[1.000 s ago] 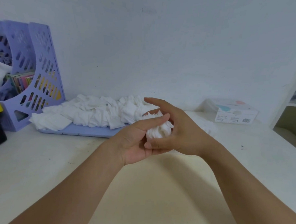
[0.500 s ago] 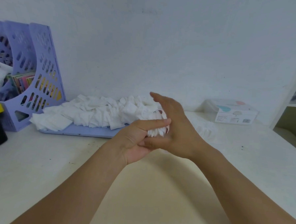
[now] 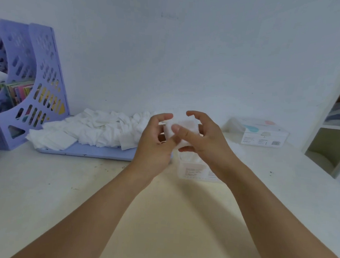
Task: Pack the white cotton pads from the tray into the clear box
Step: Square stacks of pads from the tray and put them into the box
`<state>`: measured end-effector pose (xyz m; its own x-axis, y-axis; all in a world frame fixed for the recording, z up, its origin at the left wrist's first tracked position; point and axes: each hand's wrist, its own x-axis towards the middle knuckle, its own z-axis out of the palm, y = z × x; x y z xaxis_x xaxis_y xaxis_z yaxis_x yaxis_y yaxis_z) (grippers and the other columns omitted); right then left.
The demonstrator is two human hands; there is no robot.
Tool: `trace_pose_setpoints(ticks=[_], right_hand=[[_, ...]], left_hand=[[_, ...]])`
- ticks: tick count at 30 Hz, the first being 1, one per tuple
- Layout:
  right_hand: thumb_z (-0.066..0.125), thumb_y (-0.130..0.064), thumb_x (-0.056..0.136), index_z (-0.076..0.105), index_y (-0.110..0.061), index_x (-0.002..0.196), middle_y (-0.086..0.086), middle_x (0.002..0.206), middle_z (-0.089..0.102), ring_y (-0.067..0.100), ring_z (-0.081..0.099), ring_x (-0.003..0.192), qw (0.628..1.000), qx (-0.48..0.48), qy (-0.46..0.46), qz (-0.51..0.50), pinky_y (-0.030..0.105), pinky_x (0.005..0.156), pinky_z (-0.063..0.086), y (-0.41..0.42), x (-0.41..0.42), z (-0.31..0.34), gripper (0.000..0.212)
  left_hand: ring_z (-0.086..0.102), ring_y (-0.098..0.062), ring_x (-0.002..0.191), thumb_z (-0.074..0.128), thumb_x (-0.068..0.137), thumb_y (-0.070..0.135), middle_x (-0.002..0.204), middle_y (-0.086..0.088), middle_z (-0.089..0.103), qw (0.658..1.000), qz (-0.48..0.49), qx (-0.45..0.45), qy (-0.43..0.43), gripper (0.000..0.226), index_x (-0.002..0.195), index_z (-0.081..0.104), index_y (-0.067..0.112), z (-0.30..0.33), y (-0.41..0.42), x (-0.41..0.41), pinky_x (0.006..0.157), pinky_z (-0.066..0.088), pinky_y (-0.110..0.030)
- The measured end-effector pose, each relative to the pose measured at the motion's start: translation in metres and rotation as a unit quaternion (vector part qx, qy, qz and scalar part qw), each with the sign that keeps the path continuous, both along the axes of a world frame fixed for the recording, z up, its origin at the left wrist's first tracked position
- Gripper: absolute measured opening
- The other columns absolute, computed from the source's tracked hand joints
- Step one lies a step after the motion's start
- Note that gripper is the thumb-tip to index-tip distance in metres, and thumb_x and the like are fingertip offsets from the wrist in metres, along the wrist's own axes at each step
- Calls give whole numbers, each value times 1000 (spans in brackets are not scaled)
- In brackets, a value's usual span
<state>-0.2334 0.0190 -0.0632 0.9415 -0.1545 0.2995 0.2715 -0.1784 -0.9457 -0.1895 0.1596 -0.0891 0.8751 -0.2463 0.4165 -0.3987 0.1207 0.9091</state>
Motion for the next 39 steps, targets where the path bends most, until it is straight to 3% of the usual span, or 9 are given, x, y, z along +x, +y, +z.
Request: trace_pose_setpoints(ticks=[5,10,15,19,23,27,30,34,39], right_hand=[[75,-19,89,71,-3,113,12,104,78,25,76,98,995,81,39,48,29,78,61,-10,1,2,29],[73,-31,92,68,-3,111,8,104,76,20,75,93,967,239,0,-92,25,70,60,-45,5,16,34],[64,-65,88,73,-10,101,6,83,79,11,68,63,975,-58,162,-142,25,57,47,-53,13,31,57],[70,-55,89,73,-6,97,9,79,78,12,59,51,942,-204,246,-99,22,50,43,-41,43,48,49],[69,-23,94,66,-1,117,14,83,75,16,64,54,919,-211,329,-37,22,45,44,-43,59,50,32],[64,-25,87,61,-12,99,2,70,59,13,51,49,936,-163,308,-41,19,42,29,-46,64,60,18],[59,-27,84,59,-14,98,7,84,65,12,44,47,948,-105,300,2,18,38,27,-42,67,67,19],[51,-24,91,61,-9,85,9,74,70,12,50,49,910,-167,379,33,16,37,27,-31,68,52,19],[59,-16,93,60,-9,99,13,88,69,18,66,54,882,-230,409,-38,19,36,33,-34,77,33,9]], left_hand=[[72,-10,96,79,84,9,111,4,72,999,-17,-22,-22,60,133,49,24,-2,0,5,84,59,-29],[51,-4,119,84,72,54,134,16,48,936,45,252,-241,82,140,43,35,-24,7,19,99,45,-27],[53,-5,93,77,73,62,103,14,48,897,27,367,-244,53,116,63,34,-39,4,26,81,48,-28],[51,-3,81,77,75,60,91,13,51,898,23,371,-237,44,105,66,30,-41,4,32,73,47,-28],[54,-7,83,78,78,55,91,10,56,904,11,359,-233,36,98,64,29,-44,3,30,74,49,-27],[52,-6,80,79,79,51,87,11,55,904,11,356,-235,31,92,61,28,-44,1,30,68,40,-20],[52,-6,79,79,79,52,86,10,55,907,11,351,-231,32,91,61,29,-45,0,30,67,40,-19],[52,-8,78,80,78,50,87,8,57,913,11,338,-227,33,89,60,27,-46,-1,30,68,43,-22],[55,-10,74,82,75,53,82,8,59,916,28,336,-217,36,82,58,28,-46,-3,30,68,49,-29]])
